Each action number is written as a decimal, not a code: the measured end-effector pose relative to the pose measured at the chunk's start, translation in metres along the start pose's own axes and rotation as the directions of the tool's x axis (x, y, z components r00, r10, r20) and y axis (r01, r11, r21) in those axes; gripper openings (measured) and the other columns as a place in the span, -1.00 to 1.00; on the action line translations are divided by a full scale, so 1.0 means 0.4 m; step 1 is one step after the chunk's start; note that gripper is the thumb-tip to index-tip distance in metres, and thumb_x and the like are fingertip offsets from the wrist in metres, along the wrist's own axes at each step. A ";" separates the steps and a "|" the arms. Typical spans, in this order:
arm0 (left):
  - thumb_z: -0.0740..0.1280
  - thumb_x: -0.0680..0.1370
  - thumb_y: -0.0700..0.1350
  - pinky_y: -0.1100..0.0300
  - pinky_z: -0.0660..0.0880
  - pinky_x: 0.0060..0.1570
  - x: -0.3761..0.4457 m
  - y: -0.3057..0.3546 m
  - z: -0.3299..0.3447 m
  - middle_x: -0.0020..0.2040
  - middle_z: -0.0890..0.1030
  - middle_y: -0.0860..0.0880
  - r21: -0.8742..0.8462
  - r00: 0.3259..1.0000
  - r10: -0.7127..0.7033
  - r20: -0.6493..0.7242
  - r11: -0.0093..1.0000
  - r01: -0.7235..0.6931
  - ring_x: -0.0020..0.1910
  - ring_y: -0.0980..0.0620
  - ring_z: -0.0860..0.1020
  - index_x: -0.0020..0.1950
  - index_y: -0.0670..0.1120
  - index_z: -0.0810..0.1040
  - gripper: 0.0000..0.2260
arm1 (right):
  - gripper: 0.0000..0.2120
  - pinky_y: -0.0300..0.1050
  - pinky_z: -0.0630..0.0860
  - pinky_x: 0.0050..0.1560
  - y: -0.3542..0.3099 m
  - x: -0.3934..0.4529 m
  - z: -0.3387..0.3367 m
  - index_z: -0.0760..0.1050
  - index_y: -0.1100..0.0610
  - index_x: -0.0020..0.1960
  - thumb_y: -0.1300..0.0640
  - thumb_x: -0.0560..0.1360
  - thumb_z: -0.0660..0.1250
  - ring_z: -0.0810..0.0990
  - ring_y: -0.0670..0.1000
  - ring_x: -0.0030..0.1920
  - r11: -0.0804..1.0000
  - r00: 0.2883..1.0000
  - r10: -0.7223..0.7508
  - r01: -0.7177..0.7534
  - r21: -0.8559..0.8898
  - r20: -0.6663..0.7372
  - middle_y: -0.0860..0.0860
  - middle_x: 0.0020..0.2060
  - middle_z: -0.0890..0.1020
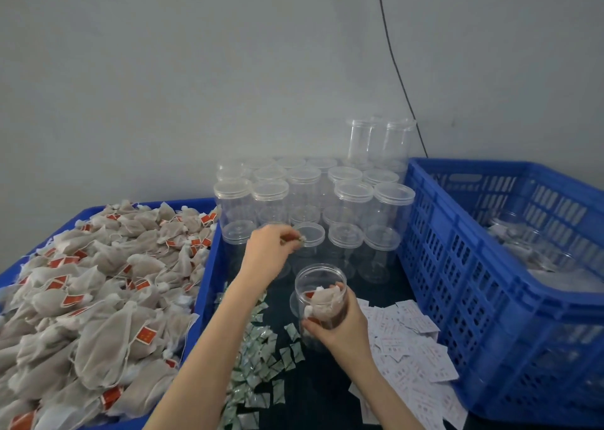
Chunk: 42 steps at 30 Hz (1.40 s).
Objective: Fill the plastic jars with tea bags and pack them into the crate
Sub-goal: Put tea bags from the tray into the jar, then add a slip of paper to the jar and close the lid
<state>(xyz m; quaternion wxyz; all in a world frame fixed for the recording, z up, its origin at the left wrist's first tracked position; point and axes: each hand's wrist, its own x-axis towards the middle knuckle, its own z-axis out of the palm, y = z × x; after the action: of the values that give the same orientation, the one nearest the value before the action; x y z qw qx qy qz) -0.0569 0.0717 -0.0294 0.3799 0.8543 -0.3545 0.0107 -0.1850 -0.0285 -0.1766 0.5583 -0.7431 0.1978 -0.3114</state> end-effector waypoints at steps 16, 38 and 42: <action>0.23 0.57 -0.19 0.09 0.37 -0.19 -0.006 0.154 0.154 0.06 0.58 -0.16 0.638 0.873 0.077 0.482 0.653 -0.409 0.01 -0.18 0.58 0.16 -0.13 0.59 -0.78 | -0.27 -0.43 0.49 -0.02 -0.037 0.000 -0.085 0.41 -0.18 0.18 0.04 0.09 0.64 0.59 -0.27 0.08 0.999 0.999 0.009 -0.007 0.049 -0.041 -0.19 0.07 0.63; 0.37 0.44 0.01 0.21 0.37 -0.29 -0.074 0.017 0.541 -0.12 0.52 0.03 0.185 0.904 0.010 0.427 0.978 -0.098 -0.17 0.06 0.51 -0.13 -0.09 0.58 -0.83 | -0.34 -0.47 0.46 -0.03 -0.017 0.059 -0.281 0.37 -0.25 0.12 0.15 0.24 0.66 0.56 -0.38 0.02 0.999 0.944 -0.006 -0.009 -0.045 -0.330 -0.26 0.04 0.57; 0.32 0.49 -0.07 0.28 0.27 -0.41 -0.071 0.014 0.547 -0.30 0.39 0.12 0.176 0.937 0.047 0.347 0.978 -0.114 -0.25 0.10 0.42 -0.23 -0.01 0.52 -0.90 | -0.31 -0.55 0.43 -0.05 -0.003 0.061 -0.292 0.36 -0.21 0.16 0.21 0.24 0.66 0.54 -0.44 0.02 0.999 0.951 0.003 -0.013 -0.030 -0.309 -0.23 0.06 0.57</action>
<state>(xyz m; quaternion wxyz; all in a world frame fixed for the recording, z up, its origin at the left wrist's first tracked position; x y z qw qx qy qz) -0.1365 -0.0578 -0.1894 0.2271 0.8609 -0.4468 -0.0872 -0.2472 -0.1263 -0.1483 0.5097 -0.6934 0.2904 -0.4183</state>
